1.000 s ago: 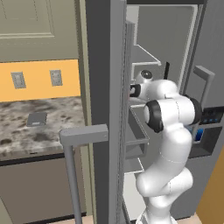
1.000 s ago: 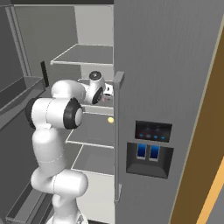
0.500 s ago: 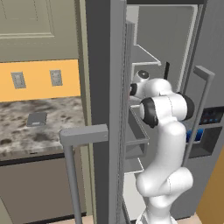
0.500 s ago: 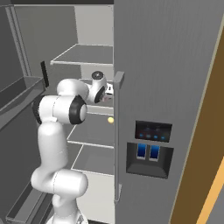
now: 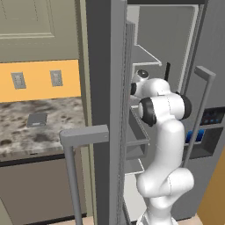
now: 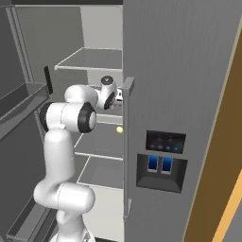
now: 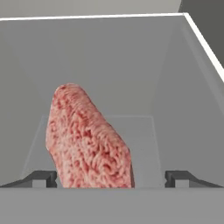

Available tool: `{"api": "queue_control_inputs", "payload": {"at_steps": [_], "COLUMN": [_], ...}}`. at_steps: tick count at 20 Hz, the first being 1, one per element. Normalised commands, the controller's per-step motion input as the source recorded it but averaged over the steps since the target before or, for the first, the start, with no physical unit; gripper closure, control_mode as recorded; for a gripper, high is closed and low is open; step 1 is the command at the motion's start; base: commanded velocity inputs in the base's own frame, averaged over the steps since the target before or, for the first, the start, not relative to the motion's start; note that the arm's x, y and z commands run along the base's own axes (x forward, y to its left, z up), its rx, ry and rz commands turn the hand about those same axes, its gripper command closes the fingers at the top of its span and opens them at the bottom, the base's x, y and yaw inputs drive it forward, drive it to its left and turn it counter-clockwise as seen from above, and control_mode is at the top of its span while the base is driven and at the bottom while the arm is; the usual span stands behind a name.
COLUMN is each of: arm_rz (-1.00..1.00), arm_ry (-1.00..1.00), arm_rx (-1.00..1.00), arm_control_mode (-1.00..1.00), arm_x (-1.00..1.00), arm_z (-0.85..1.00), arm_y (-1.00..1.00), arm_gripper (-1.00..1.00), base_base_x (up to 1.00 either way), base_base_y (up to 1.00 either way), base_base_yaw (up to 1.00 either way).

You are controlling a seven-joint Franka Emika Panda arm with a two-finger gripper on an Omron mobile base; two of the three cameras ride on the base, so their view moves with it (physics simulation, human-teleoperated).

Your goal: Take the steak from the fridge and place it on the digital scale on the counter by the fridge. Wait a few seconds for a reading, then move it to the plate on the dining counter.

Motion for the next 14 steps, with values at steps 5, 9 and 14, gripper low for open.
{"api": "queue_control_inputs", "payload": {"at_steps": [5, 9, 14], "arm_rz": [0.0, 0.0, 0.0], "arm_ry": [0.0, 0.0, 0.0], "arm_rx": [0.0, 0.0, 0.0], "arm_control_mode": [-1.0, -1.0, -1.0], "arm_x": [-0.01, 0.0, -0.07], "arm_z": [-0.37, -0.34, -0.21], "arm_y": [0.0, 0.0, 0.0], "arm_gripper": [1.0, 1.0, 1.0], "base_base_x": [0.0, 0.0, 0.0], "base_base_y": [0.0, 0.0, 0.0], "base_base_yaw": [0.0, 0.0, 0.0]}}
